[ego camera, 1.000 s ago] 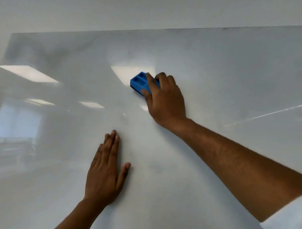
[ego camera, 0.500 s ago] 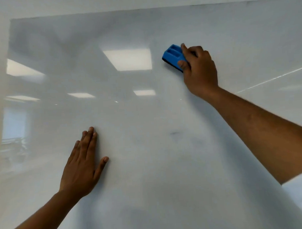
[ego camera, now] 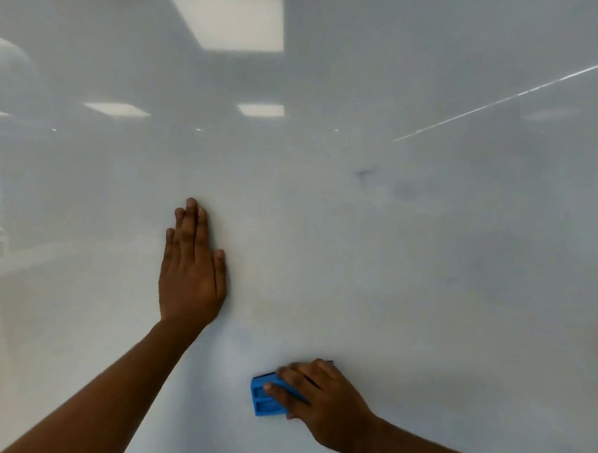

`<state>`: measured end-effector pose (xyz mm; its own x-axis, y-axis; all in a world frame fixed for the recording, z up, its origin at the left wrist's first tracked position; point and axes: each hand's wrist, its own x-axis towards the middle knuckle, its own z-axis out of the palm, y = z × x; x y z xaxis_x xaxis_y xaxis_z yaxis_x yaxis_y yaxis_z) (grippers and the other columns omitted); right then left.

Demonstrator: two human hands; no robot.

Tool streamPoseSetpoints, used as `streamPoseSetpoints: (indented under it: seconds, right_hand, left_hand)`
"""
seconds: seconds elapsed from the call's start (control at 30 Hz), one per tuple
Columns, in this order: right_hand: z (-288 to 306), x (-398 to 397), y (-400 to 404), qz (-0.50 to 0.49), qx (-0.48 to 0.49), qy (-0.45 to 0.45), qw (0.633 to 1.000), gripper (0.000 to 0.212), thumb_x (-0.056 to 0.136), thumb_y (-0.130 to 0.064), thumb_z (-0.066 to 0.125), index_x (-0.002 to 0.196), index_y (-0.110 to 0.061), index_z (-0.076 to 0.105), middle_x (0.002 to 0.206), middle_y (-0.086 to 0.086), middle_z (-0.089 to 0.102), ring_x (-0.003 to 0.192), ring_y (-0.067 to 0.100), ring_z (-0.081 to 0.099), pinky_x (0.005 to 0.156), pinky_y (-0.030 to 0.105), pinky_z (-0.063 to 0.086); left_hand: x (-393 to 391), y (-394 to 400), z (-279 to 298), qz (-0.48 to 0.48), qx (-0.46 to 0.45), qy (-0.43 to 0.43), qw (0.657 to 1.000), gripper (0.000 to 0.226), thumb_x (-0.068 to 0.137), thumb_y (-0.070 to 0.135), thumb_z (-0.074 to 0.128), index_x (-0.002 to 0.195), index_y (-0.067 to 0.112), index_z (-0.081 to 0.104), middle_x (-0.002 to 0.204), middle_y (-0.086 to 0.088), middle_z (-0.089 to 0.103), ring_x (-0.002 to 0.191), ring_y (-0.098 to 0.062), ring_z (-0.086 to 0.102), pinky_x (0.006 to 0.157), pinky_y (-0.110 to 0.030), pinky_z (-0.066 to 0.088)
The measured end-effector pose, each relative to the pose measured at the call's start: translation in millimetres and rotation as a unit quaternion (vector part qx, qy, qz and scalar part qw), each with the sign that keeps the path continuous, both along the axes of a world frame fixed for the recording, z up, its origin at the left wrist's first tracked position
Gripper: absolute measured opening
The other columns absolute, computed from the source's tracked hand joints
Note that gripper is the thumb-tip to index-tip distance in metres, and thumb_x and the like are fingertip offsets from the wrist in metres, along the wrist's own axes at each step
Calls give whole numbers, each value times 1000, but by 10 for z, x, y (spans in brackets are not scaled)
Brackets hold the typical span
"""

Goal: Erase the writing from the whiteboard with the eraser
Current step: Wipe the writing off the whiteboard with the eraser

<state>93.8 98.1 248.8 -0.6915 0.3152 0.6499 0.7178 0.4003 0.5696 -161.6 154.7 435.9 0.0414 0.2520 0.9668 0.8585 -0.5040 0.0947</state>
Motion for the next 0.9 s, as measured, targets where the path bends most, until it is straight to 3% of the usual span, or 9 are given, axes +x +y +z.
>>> streamPoseSetpoints:
  seconds: [0.1, 0.23, 0.33, 0.4, 0.47, 0.57, 0.63, 0.7, 0.9]
  right_hand:
    - [81, 34, -226, 9, -62, -69, 996, 45, 102, -33, 59, 146, -22, 55, 138, 3, 61, 120, 23, 61, 96, 41, 50]
    - [1676, 245, -368, -14, 91, 174, 980, 57, 96, -32, 64, 145, -6, 54, 136, 17, 63, 121, 38, 63, 101, 52, 49]
    - [3046, 610, -421, -39, 164, 346, 923, 60, 100, -42, 51, 147, -4, 51, 140, 15, 58, 129, 35, 55, 110, 41, 38]
    - [3478, 793, -365, -46, 136, 417, 897, 38, 100, -40, 44, 119, -14, 66, 122, 5, 66, 118, 22, 57, 99, 21, 35]
    - [3576, 903, -288, -30, 112, 452, 884, 20, 100, -28, 40, 80, -31, 43, 83, -16, 48, 83, -1, 48, 76, 9, 29]
    - [3346, 810, -325, -14, 76, 493, 867, 32, 101, -22, 40, 73, -26, 24, 76, -17, 27, 60, -7, 36, 65, 12, 25]
    - [2970, 773, -358, -6, 90, 440, 894, 25, 103, -37, 47, 98, -17, 61, 103, -13, 54, 95, -5, 56, 84, 15, 34]
    - [2342, 754, -297, 2, 95, 314, 945, 49, 103, -43, 54, 140, -11, 58, 135, 3, 58, 124, 27, 56, 106, 37, 36]
    - [-149, 529, -237, 39, 37, 200, 978, 44, 98, -8, 64, 142, -8, 59, 138, 11, 62, 123, 32, 60, 100, 46, 44]
  left_hand:
    - [168, -135, 24, -9, -12, -19, 1000, 71, 108, 15, 42, 170, -5, 14, 180, -20, 8, 168, -34, 6, 137, -34, -2]
    - [278, -223, 57, -14, -7, 35, 999, 76, 103, 8, 47, 170, -4, 15, 180, -20, 9, 168, -36, 8, 137, -43, 7]
    - [431, -209, 28, -40, 11, 72, 997, 72, 105, 10, 46, 170, -4, 18, 179, -22, 13, 167, -38, 10, 137, -44, 7]
    - [558, -185, -73, -49, 21, 52, 997, 71, 105, 8, 47, 169, -5, 20, 178, -24, 15, 166, -40, 12, 137, -44, 7]
    - [669, -139, -169, -54, 31, 19, 998, 71, 103, 6, 49, 168, -7, 21, 177, -27, 18, 165, -42, 14, 137, -45, 7]
    - [771, -82, -328, -49, 53, 2, 997, 68, 105, 8, 50, 166, -8, 24, 175, -29, 22, 164, -43, 16, 137, -45, 7]
    - [777, -38, -454, -44, 65, 19, 997, 65, 108, 11, 48, 166, -7, 25, 173, -30, 24, 163, -42, 16, 137, -43, 7]
    - [753, -10, -620, -38, 74, 38, 996, 63, 109, 16, 44, 166, -6, 26, 173, -29, 26, 166, -35, 11, 137, -41, 7]
    - [778, 37, -1394, -17, 68, 74, 995, 62, 113, 27, 30, 168, 0, 23, 174, -21, 19, 168, -18, -5, 137, -40, 6]
